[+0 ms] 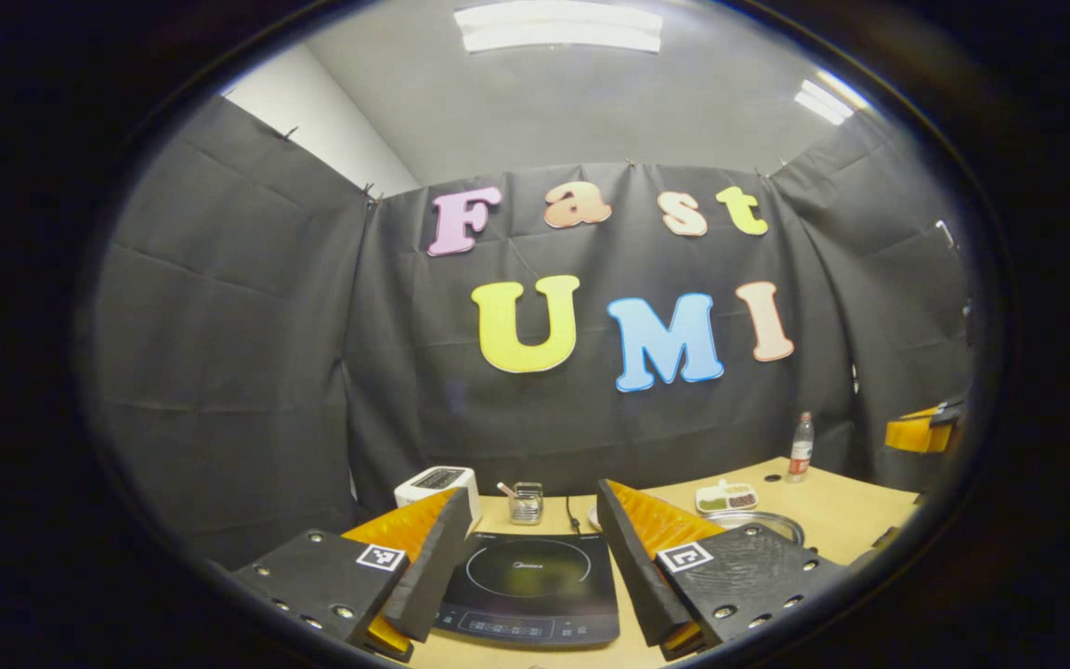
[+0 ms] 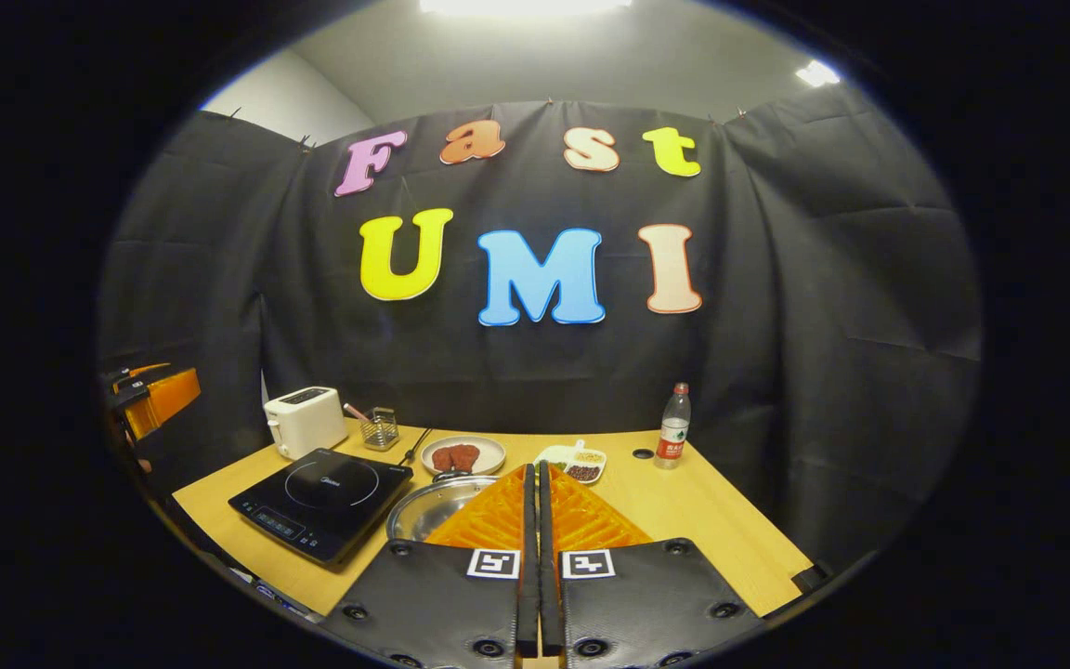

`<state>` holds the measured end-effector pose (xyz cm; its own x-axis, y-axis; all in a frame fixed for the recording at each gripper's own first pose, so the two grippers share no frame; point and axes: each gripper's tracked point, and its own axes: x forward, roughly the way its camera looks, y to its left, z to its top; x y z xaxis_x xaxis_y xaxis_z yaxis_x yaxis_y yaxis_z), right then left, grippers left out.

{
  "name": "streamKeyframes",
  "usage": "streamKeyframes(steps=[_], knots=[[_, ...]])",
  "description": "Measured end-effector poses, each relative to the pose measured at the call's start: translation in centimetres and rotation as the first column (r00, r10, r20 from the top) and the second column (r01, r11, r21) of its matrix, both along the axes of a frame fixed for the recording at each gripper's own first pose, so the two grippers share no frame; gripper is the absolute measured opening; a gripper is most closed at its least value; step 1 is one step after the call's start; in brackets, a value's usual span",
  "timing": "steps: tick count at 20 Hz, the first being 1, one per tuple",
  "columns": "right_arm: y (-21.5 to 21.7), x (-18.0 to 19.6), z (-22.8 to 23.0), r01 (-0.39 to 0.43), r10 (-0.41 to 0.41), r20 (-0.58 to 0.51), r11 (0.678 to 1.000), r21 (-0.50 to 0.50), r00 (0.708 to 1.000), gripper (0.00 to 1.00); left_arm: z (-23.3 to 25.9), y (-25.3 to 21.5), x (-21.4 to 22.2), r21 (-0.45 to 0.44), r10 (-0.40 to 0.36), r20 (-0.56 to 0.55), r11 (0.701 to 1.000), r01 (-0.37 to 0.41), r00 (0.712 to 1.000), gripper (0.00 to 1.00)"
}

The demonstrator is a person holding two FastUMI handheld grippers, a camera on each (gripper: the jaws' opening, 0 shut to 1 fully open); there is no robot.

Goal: First push the handle of the pot to place it horizontally, then grasp the pot with both hands and set it on the induction cooktop.

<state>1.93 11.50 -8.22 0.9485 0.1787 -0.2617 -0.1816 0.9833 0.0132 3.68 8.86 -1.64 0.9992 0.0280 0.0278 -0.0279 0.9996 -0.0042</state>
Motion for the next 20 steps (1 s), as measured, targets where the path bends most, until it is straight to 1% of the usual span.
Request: streamKeyframes(steps=[4,9,10,11,13,14,17,18,20], knots=[[2.9,-0.3,-2.8,-0.058,0.056,-0.072,0.998,-0.022,0.996,0.03,-0.7,2.7,0.2,0.006,0.009,0.006,1.000,-0.009,1.000,0.80],[4.9,-0.7,-6.5,-0.129,0.122,-0.180,0.991,-0.027,0.976,0.02,-1.5,4.9,-0.6,0.009,0.047,-0.001,0.999,-0.047,0.999,0.80],[5.2,-0.8,-7.3,-0.142,0.135,-0.205,0.990,-0.024,0.969,0.02,-1.7,5.0,-0.8,0.009,0.054,-0.005,0.999,-0.054,0.999,0.80],[5.4,-0.9,-8.0,-0.155,0.146,-0.228,0.988,-0.022,0.963,0.02,-1.8,5.1,-0.8,0.012,0.060,-0.010,0.998,-0.060,0.998,0.83],[5.6,-0.9,-9.5,-0.180,0.167,-0.268,0.983,-0.024,0.949,0.02,-2.3,5.1,-0.9,0.021,0.068,-0.021,0.997,-0.068,0.997,0.83],[5.7,-0.9,-10.2,-0.194,0.180,-0.286,0.981,-0.022,0.941,0.02,-2.4,5.0,-0.9,0.028,0.073,-0.025,0.997,-0.073,0.997,0.80],[6.2,-0.9,-12.3,-0.243,0.225,-0.346,0.970,-0.009,0.911,0.02,-2.1,4.6,-0.8,0.038,0.097,-0.024,0.995,-0.096,0.995,0.80],[6.3,-0.8,-13.0,-0.259,0.238,-0.366,0.966,-0.007,0.900,0.02,-2.2,4.3,-0.7,0.035,0.100,-0.026,0.994,-0.099,0.995,0.83],[6.4,-0.8,-14.2,-0.290,0.265,-0.400,0.957,-0.002,0.877,0.02,-2.8,3.9,-0.1,0.038,0.111,-0.041,0.993,-0.109,0.993,0.83]])
